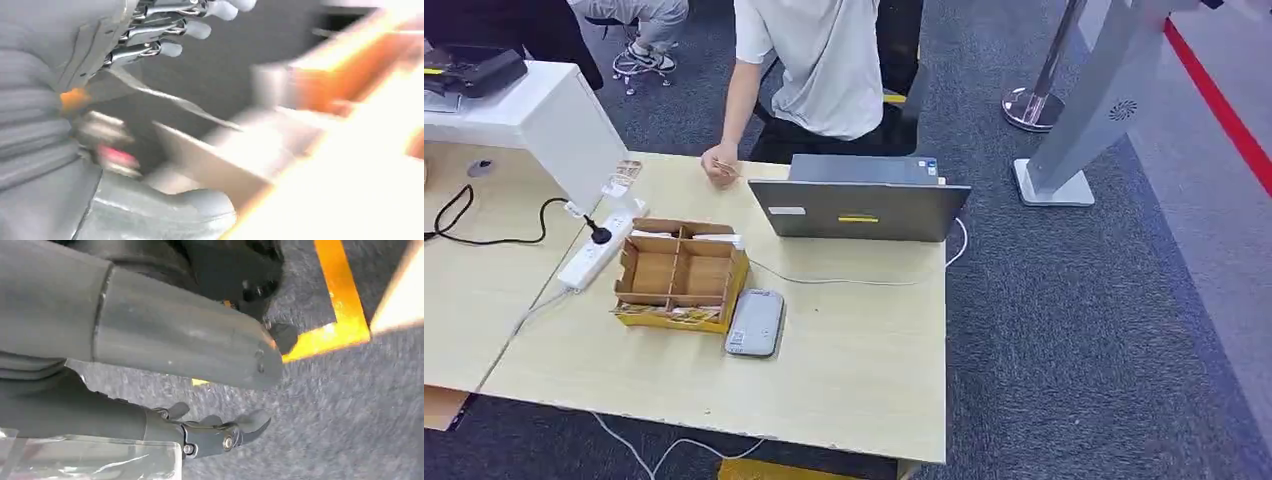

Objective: Pass the card to the sensor for recognition and then transmit it.

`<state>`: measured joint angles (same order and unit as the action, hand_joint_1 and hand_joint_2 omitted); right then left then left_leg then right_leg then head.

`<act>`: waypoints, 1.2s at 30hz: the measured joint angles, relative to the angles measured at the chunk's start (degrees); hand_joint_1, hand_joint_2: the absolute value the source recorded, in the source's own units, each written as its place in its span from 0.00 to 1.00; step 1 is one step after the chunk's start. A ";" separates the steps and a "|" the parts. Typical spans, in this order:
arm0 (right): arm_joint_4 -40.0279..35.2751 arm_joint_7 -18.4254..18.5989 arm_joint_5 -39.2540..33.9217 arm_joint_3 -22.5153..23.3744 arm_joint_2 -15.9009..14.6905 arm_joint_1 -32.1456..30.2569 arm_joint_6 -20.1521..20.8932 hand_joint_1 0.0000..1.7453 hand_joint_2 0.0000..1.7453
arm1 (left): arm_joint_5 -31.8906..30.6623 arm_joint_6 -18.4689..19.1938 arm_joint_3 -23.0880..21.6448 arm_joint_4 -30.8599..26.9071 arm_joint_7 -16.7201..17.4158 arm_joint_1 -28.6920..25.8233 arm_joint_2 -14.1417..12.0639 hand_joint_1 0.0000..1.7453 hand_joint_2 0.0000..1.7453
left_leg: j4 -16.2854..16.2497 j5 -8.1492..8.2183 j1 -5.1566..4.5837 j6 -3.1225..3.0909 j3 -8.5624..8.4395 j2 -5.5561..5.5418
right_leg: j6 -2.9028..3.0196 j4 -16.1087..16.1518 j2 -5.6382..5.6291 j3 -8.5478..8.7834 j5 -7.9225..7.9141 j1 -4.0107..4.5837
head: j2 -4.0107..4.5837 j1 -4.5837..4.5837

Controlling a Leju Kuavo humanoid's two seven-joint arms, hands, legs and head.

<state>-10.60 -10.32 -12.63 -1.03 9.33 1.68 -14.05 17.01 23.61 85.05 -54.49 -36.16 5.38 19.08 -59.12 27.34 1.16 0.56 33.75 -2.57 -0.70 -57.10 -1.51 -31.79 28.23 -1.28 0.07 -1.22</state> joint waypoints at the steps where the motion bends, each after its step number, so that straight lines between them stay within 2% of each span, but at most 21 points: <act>1: 0.00 0.07 0.81 -0.72 -0.17 0.03 0.81 0.00 0.00 | 4.35 -1.17 -0.09 -4.79 3.54 0.16 -0.33 0.00 1.00 | 0.01 0.01 0.01 0.02 -0.04 0.05 | 0.02 -0.01 -0.03 0.01 -0.01 0.02 | 0.00 0.00; 2: 0.00 0.15 1.31 -1.35 -0.26 0.06 1.15 0.00 0.00 | 8.18 -3.01 -0.43 -9.18 6.03 0.08 -0.89 0.00 1.00 | 0.01 0.03 0.01 0.06 -0.09 0.07 | 0.02 -0.01 -0.07 0.01 -0.01 0.02 | 0.00 0.04; 4: 0.02 0.15 1.42 -2.12 -0.35 0.07 1.24 0.00 0.00 | 10.58 -4.31 -1.55 -13.89 6.46 -0.26 -2.29 0.00 1.00 | 0.01 -0.03 0.03 0.15 -0.08 -0.02 | 0.05 -0.04 -0.01 0.02 0.02 0.02 | 0.00 0.17; 7: 0.09 0.17 1.63 -2.77 -0.46 0.15 1.26 0.00 0.00 | 11.19 -3.91 -2.91 -18.27 4.09 -1.09 -2.67 0.00 1.00 | 0.02 -0.03 0.02 0.16 -0.06 -0.06 | 0.08 -0.05 0.01 0.04 0.04 0.02 | 0.00 0.22; 9: 0.11 0.35 2.31 -3.39 -0.46 0.19 1.53 0.00 0.00 | 12.40 -1.66 -4.00 -19.28 1.07 -1.48 -3.17 0.00 1.00 | 0.02 -0.03 0.03 0.15 -0.06 -0.04 | 0.08 -0.05 0.00 0.04 0.04 0.02 | 0.00 0.15; 12: 0.17 0.70 3.84 -4.52 -0.46 0.23 2.68 0.00 0.00 | 15.11 2.01 -6.60 -19.23 -2.90 -1.20 -8.18 0.00 1.00 | 0.01 -0.04 0.04 0.17 -0.10 -0.02 | 0.08 -0.05 0.00 -0.08 0.04 0.04 | 0.00 -0.02; 14: 0.20 1.16 4.80 -5.40 -0.50 0.29 3.60 0.00 0.00 | 16.02 4.48 -8.22 -17.90 -3.40 0.03 -12.82 0.00 1.00 | 0.02 -0.11 0.04 0.26 -0.10 -0.10 | 0.10 -0.09 0.04 -0.09 0.04 0.04 | 0.00 0.04; 16: 0.24 1.51 5.59 -6.34 -0.59 0.40 4.37 0.00 0.00 | 13.61 5.42 -9.86 -16.00 -3.67 1.84 -17.36 0.00 1.00 | 0.03 -0.16 0.09 0.35 -0.12 -0.11 | 0.24 -0.16 0.06 -0.13 0.03 0.09 | 0.00 0.06; 17: 0.26 1.73 5.72 -6.73 -0.63 0.48 4.41 0.00 1.00 | 10.26 4.97 -10.79 -15.62 -3.62 2.83 -18.76 0.00 1.00 | 0.02 -0.19 0.13 0.38 -0.12 -0.10 | 0.32 -0.18 0.06 -0.16 -0.02 0.13 | 0.00 0.13; 18: 0.30 1.92 5.83 -6.92 -0.63 0.54 4.45 0.00 1.00 | 6.36 3.29 -11.46 -16.81 -3.05 3.57 -18.58 0.00 1.00 | 0.02 -0.24 0.13 0.43 -0.11 -0.10 | 0.38 -0.20 0.07 -0.18 -0.06 0.12 | 0.00 0.19; 19: 0.33 2.12 5.90 -7.10 -0.72 0.57 4.50 0.00 1.00 | 0.24 -1.70 -13.32 -22.53 -0.42 3.74 -16.49 0.00 1.00 | 0.00 -0.24 0.14 0.42 -0.07 -0.10 | 0.37 -0.19 0.09 -0.16 -0.07 0.13 | 0.00 0.48; 21: 0.42 2.56 6.71 -7.69 -0.87 0.66 4.91 0.00 1.00 | -13.10 -17.78 -21.50 -35.36 2.50 2.00 -12.82 0.00 1.00 | -0.03 -0.26 0.13 0.37 -0.03 -0.08 | 0.30 -0.17 0.07 -0.20 -0.13 0.08 | 0.00 0.26; 22: 0.42 2.76 7.14 -8.02 -0.90 0.69 5.09 0.00 1.00 | -19.32 -24.10 -25.57 -37.89 2.85 1.38 -13.05 0.00 1.00 | -0.09 -0.26 0.14 0.36 0.05 -0.08 | 0.26 -0.17 0.09 -0.19 -0.20 0.11 | 0.00 0.20; 23: 0.44 3.30 7.97 -8.54 -0.92 0.73 5.46 0.00 1.00 | -31.67 -33.42 -31.58 -39.39 3.02 1.34 -14.91 0.00 1.00 | -0.13 -0.28 0.13 0.33 0.12 -0.10 | 0.23 -0.16 0.12 -0.16 -0.26 0.12 | 0.00 0.02; 25: 0.46 3.74 9.11 -9.59 -0.96 0.84 6.11 0.00 1.00 | -54.34 -47.05 -39.80 -38.74 5.37 2.27 -20.39 0.00 1.00 | -0.13 -0.32 0.11 0.29 0.07 -0.08 | 0.24 -0.16 0.12 -0.36 -0.27 0.10 | 0.00 -0.04; 26: 0.46 3.78 9.39 -9.92 -0.96 0.89 6.33 0.00 1.00 | -64.55 -51.43 -43.49 -37.48 8.15 3.20 -23.11 0.00 1.00 | -0.12 -0.35 0.10 0.32 0.08 -0.08 | 0.24 -0.17 0.12 -0.36 -0.28 0.10 | 0.00 0.00; 27: 0.46 3.89 9.61 -10.27 -0.96 0.93 6.60 0.00 1.00 | -73.61 -53.47 -47.21 -36.19 12.31 4.05 -26.17 0.00 1.00 | -0.11 -0.39 0.12 0.36 0.08 -0.09 | 0.25 -0.20 0.12 -0.36 -0.27 0.12 | 0.00 0.07; 28: 0.46 3.93 9.63 -10.62 -0.98 1.01 6.79 0.00 1.00 | -82.07 -52.12 -51.66 -35.00 17.44 4.75 -29.02 0.00 1.00 | -0.10 -0.42 0.14 0.41 0.09 -0.10 | 0.26 -0.25 0.12 -0.35 -0.27 0.13 | 0.00 0.04; 30: 0.46 4.22 9.65 -10.95 -1.01 1.21 7.01 0.00 1.00 | -89.84 -49.40 -59.07 -33.63 25.24 6.25 -33.14 0.00 1.00 | -0.09 -0.51 0.18 0.56 0.19 0.02 | 0.45 -0.31 -0.02 -0.46 -0.43 0.16 | 0.00 0.15; 32: 0.46 4.37 9.65 -11.27 -1.09 1.18 7.05 0.00 1.00 | -91.51 -48.35 -64.92 -32.18 29.05 8.40 -36.82 0.00 1.00 | -0.09 -0.56 0.22 0.57 0.27 0.16 | 0.55 -0.34 -0.14 -0.56 -0.52 0.20 | 0.00 0.15; 36: 0.46 4.52 9.55 -11.49 -1.14 1.21 6.86 0.00 1.00 | -91.95 -48.13 -72.51 -30.03 30.76 11.06 -40.71 0.00 1.00 | -0.09 -0.55 0.21 0.57 0.27 0.21 | 0.55 -0.34 -0.20 -0.60 -0.51 0.19 | 0.00 0.20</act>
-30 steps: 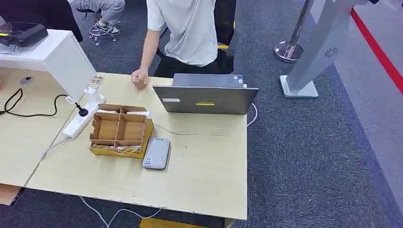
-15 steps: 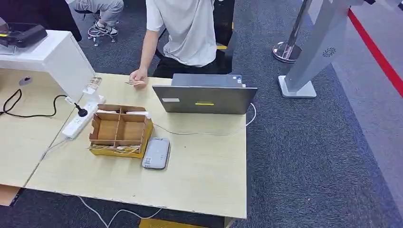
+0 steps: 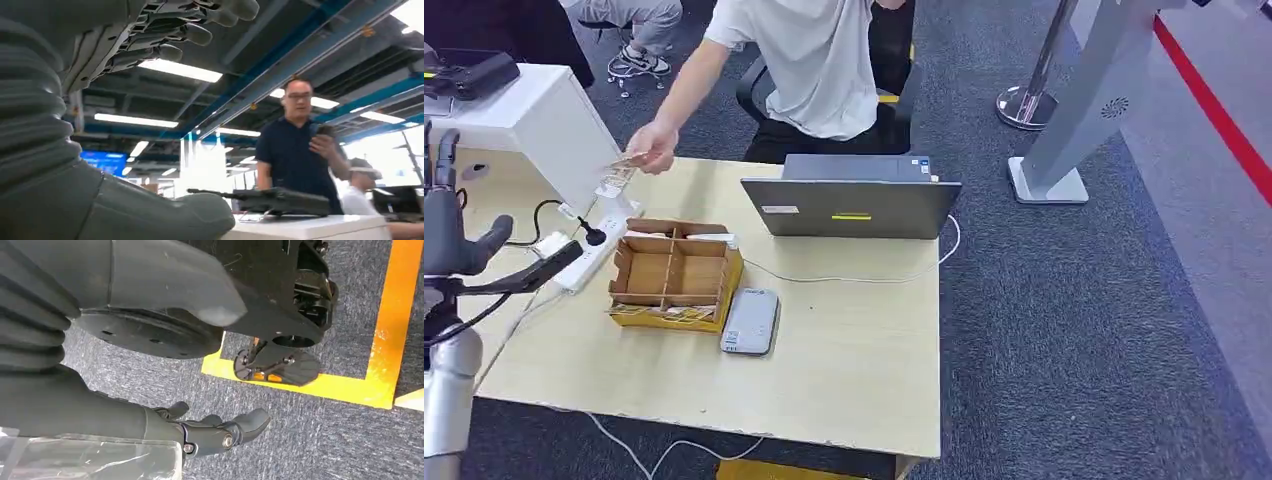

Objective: Pass the card to the sensor for recognition and then transmit it.

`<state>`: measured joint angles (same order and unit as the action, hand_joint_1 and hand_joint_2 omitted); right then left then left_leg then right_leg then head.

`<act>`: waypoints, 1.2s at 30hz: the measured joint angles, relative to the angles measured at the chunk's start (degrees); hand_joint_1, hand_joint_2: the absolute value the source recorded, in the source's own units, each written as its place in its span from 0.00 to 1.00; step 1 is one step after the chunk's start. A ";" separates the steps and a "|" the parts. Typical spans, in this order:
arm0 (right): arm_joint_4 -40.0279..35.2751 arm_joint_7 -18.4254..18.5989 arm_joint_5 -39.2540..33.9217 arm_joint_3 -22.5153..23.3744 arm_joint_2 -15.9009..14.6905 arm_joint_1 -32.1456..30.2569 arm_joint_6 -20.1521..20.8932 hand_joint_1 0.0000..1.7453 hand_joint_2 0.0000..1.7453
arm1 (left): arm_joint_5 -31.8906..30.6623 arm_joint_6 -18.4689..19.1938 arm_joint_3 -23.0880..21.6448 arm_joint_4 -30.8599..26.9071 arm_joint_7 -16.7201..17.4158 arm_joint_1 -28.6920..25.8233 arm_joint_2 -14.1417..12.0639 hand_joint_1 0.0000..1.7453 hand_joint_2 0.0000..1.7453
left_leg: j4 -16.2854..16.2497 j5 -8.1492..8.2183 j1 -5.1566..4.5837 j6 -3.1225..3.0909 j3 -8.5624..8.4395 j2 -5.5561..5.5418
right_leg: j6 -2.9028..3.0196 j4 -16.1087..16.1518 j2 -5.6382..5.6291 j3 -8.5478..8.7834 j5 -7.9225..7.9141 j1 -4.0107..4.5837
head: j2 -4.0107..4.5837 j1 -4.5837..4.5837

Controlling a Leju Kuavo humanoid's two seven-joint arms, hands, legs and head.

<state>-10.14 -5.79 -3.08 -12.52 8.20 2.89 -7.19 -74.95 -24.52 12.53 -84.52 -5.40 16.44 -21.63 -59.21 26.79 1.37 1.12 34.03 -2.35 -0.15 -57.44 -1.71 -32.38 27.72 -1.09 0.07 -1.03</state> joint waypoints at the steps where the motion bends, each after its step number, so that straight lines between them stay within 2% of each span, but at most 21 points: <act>1: 0.02 0.05 -0.09 0.00 -0.02 -0.01 -0.11 0.00 1.00 | 0.24 0.00 -1.24 0.26 0.18 0.27 -0.50 0.00 1.00 | 0.00 0.00 0.00 0.00 0.01 0.00 | 0.00 0.00 0.00 -0.02 0.00 0.00 | 0.00 0.00; 7: 0.02 0.53 -0.48 0.00 -0.02 -0.01 -0.77 0.00 1.00 | 0.79 1.38 -6.26 0.99 1.20 1.87 -2.10 0.00 1.00 | 0.00 0.00 -0.01 0.00 0.08 0.01 | 0.00 0.00 0.00 -0.07 0.00 0.00 | 0.00 0.02; 20: 0.02 0.83 -0.57 0.00 -0.02 -0.01 -1.03 0.00 1.00 | 1.05 2.75 -10.22 1.33 2.27 2.84 -2.41 0.00 1.00 | 0.00 0.00 0.00 0.00 0.08 0.02 | 0.00 0.00 -0.01 -0.09 0.00 0.00 | 0.00 -0.02; 21: 0.02 0.83 -0.57 0.00 -0.02 -0.01 -1.03 0.00 1.00 | 1.05 2.78 -10.28 1.33 2.27 2.83 -2.41 0.10 1.00 | 0.00 0.00 0.00 0.00 0.08 0.02 | 0.00 0.00 -0.01 -0.09 0.00 0.00 | 0.00 0.00; 22: 0.02 0.83 -0.57 0.00 -0.02 0.00 -1.03 0.00 1.00 | 1.05 2.78 -10.37 1.33 2.27 2.84 -2.41 1.00 1.00 | 0.00 0.00 0.00 0.00 0.08 0.02 | 0.00 0.00 -0.01 -0.09 0.00 0.00 | 0.00 -0.02; 29: 0.02 0.83 -0.61 0.00 -0.02 -0.01 -1.45 0.00 1.00 | 1.25 4.74 -12.49 1.31 2.89 3.02 -2.41 1.00 1.00 | 0.00 0.00 0.00 0.00 0.08 0.01 | 0.00 0.00 0.00 -0.09 0.00 0.00 | 0.00 -0.02; 36: 0.02 0.99 -0.77 0.00 -0.02 -0.01 -2.06 0.00 1.00 | 1.60 5.16 -15.48 1.18 3.39 3.12 -2.32 1.00 1.00 | 0.00 0.00 0.00 0.00 0.08 0.02 | 0.00 0.00 0.00 -0.09 0.00 0.00 | 0.00 0.00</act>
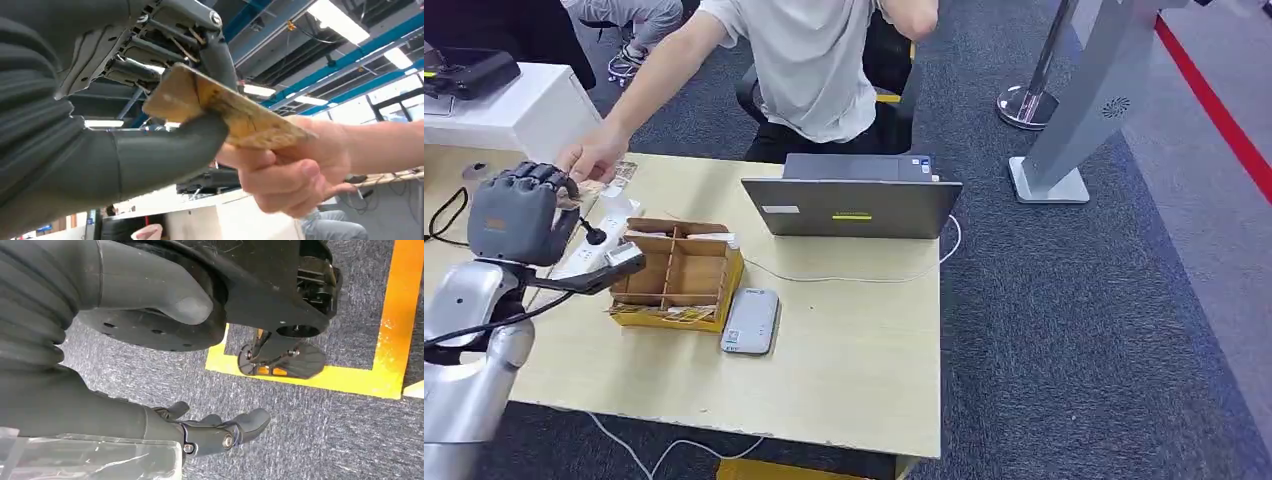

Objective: Pass the card to the sensor for recognition and then transmit it.

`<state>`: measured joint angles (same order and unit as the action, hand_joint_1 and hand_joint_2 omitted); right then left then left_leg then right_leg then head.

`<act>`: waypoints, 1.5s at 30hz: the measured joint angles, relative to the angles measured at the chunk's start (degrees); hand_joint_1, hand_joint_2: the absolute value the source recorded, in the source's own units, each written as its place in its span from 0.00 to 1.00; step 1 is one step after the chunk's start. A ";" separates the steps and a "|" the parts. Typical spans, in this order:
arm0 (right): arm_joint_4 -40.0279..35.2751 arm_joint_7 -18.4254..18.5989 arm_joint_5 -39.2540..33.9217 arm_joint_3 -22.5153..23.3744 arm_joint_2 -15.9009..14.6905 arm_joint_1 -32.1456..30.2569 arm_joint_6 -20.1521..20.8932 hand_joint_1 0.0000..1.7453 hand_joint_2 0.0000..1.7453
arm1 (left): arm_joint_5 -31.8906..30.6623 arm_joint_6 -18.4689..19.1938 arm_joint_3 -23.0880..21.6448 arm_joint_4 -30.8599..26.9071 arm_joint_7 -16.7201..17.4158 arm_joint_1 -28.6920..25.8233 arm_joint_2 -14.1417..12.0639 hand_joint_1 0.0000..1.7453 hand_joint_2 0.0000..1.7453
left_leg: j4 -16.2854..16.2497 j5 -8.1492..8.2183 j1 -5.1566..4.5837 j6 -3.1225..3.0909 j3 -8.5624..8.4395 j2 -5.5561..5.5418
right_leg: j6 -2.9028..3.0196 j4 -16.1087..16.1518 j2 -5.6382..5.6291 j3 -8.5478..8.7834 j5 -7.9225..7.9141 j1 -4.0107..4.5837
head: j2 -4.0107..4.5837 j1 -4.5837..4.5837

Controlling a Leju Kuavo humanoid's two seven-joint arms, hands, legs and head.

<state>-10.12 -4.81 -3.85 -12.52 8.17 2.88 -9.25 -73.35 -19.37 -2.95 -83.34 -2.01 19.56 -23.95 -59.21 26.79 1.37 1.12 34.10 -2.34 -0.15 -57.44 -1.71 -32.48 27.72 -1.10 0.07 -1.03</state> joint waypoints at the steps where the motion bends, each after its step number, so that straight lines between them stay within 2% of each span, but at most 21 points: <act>1: 0.00 0.00 0.00 0.00 0.00 0.00 0.00 0.00 1.00 | 0.02 0.00 -0.35 -0.07 0.02 0.04 0.07 1.00 1.00 | 0.00 0.00 0.00 0.00 0.00 0.00 | 0.00 0.00 0.00 0.00 0.00 0.00 | 0.00 0.00; 15: 0.00 0.46 -0.02 0.02 0.00 0.00 0.00 0.00 1.00 | 0.00 -0.68 -3.63 -0.76 0.50 0.08 2.36 1.00 1.00 | 0.00 0.00 0.00 0.00 0.01 0.00 | 0.00 0.00 0.00 0.01 0.00 0.00 | 0.00 0.00; 21: 0.00 0.90 -0.59 0.07 0.00 0.00 -0.44 0.00 1.00 | -0.35 -2.06 -5.11 -3.59 0.09 -1.50 3.89 1.00 1.00 | 0.00 0.01 -0.02 0.00 0.02 0.00 | 0.00 0.00 0.00 0.01 0.00 -0.01 | 0.00 0.00; 23: 0.00 1.05 -0.96 0.31 0.00 -0.01 -0.92 0.00 1.00 | -0.74 -2.78 -6.23 -6.08 -0.55 -3.23 4.77 1.00 1.00 | 0.00 0.02 -0.03 -0.02 0.03 0.00 | -0.01 0.00 0.00 0.00 0.01 -0.02 | 0.00 0.00; 27: 0.00 1.07 -1.42 0.72 0.00 -0.01 -1.22 0.00 1.00 | -3.00 -2.49 -9.90 -10.21 -0.39 -6.68 6.34 1.00 1.00 | 0.00 0.04 -0.03 -0.03 0.05 0.00 | -0.02 0.02 0.00 -0.01 0.01 -0.02 | 0.00 0.00; 31: 0.00 1.07 -1.49 0.83 0.00 -0.04 -1.46 0.00 1.00 | -3.54 -2.29 -11.67 -12.24 -0.09 -8.08 7.12 1.00 1.00 | 0.00 0.04 -0.03 -0.02 0.05 0.00 | -0.01 0.02 0.02 -0.02 0.01 -0.02 | 0.00 0.00; 39: 0.00 0.98 -1.36 0.92 0.00 -0.03 -1.31 0.00 1.00 | -5.49 -0.92 -15.14 -12.20 0.17 -8.45 8.30 1.00 1.00 | 0.00 0.02 -0.02 -0.03 0.04 0.00 | -0.01 0.00 0.02 -0.01 0.00 -0.02 | 0.00 0.00; 45: 0.00 0.98 -1.36 0.94 0.00 -0.04 -1.25 0.00 1.00 | -5.66 -0.70 -16.02 -11.58 0.31 -8.46 8.74 1.00 1.00 | 0.00 0.03 -0.02 -0.03 0.05 0.00 | -0.01 0.00 0.02 -0.02 0.01 -0.02 | 0.00 0.00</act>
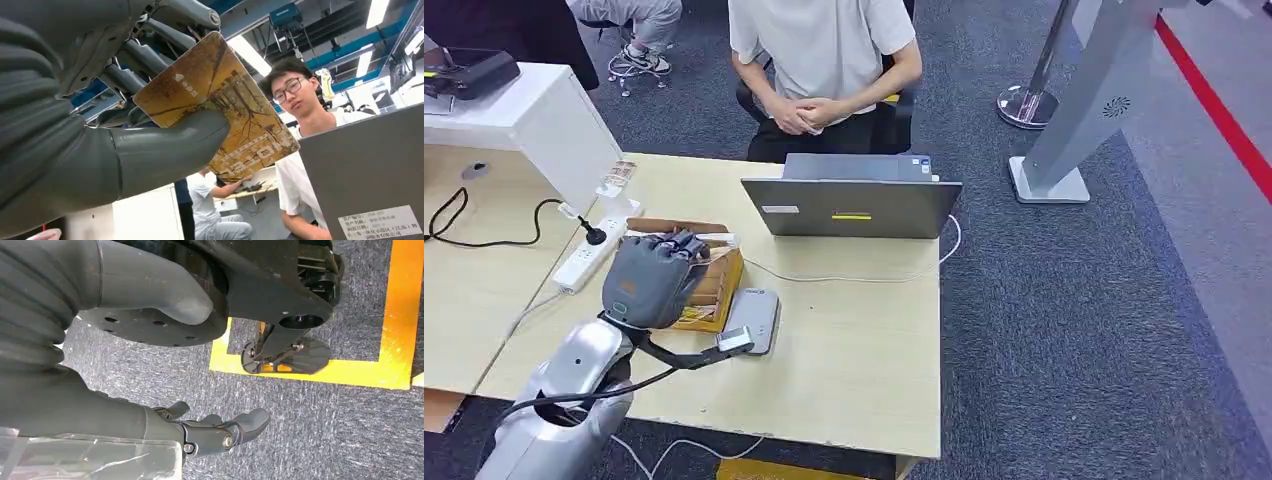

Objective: Pass the card to the sensor for recognition and then transmit it.

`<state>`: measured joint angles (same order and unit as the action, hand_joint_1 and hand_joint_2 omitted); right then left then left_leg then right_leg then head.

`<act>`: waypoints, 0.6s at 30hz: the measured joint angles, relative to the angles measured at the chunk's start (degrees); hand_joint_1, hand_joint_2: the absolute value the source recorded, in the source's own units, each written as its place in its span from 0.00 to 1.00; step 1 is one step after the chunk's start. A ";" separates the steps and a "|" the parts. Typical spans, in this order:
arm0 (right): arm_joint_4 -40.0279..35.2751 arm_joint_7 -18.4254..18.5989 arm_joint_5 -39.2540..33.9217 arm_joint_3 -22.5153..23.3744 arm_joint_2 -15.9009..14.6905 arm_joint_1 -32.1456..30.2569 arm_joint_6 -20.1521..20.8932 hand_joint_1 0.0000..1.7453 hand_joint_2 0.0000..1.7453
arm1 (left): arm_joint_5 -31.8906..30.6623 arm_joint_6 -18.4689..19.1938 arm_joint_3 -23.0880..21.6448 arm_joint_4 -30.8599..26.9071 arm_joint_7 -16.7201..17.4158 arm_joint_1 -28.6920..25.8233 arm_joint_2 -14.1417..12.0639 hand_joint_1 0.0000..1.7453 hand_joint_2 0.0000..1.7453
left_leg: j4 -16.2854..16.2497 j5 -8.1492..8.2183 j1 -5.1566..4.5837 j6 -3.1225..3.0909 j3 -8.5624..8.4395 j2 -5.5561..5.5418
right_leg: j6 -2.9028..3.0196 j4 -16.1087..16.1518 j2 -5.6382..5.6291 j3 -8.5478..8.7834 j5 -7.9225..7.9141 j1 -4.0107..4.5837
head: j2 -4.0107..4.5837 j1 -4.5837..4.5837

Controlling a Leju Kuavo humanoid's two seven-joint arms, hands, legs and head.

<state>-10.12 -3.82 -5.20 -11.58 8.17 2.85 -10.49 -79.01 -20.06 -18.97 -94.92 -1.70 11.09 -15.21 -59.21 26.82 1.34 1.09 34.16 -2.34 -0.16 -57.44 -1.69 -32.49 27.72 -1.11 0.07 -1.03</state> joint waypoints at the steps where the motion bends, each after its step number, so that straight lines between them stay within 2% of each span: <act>1: 0.00 0.00 0.00 0.00 0.00 0.00 0.00 0.00 1.00 | -0.02 0.22 -0.18 0.11 0.13 0.00 0.04 1.00 1.00 | 0.00 0.00 0.00 0.00 0.00 0.00 | 0.00 0.00 0.00 0.00 0.00 0.00 | 0.00 0.00; 5: 0.00 0.11 -0.04 0.09 0.00 0.00 -0.33 0.00 1.00 | -0.96 4.84 -0.68 1.20 2.60 0.13 0.26 1.00 1.00 | 0.00 0.00 0.00 0.00 0.00 0.01 | 0.00 0.00 0.00 -0.02 0.00 0.00 | 0.00 0.00; 9: 0.00 0.17 -0.17 0.20 0.00 0.02 -0.46 0.00 1.00 | -0.83 8.24 -1.40 3.74 3.48 1.14 0.74 1.00 1.00 | 0.00 0.00 0.00 0.00 0.00 0.00 | 0.00 0.00 0.01 -0.02 0.00 0.00 | 0.00 0.00; 18: 0.00 0.52 -0.17 0.20 0.00 -0.01 -0.44 0.00 1.00 | -0.90 9.60 -3.21 7.28 4.07 2.39 1.55 1.00 1.00 | -0.01 0.00 0.00 0.00 0.00 0.00 | 0.00 0.00 -0.01 -0.03 0.00 0.00 | 0.00 0.02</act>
<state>-10.12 -3.30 -5.38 -11.39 8.17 2.84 -10.93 -79.91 -10.47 -22.19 -87.64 2.36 13.48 -13.66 -59.22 26.82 1.34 1.09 34.16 -2.34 -0.17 -57.44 -1.70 -32.52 27.72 -1.11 0.07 -1.01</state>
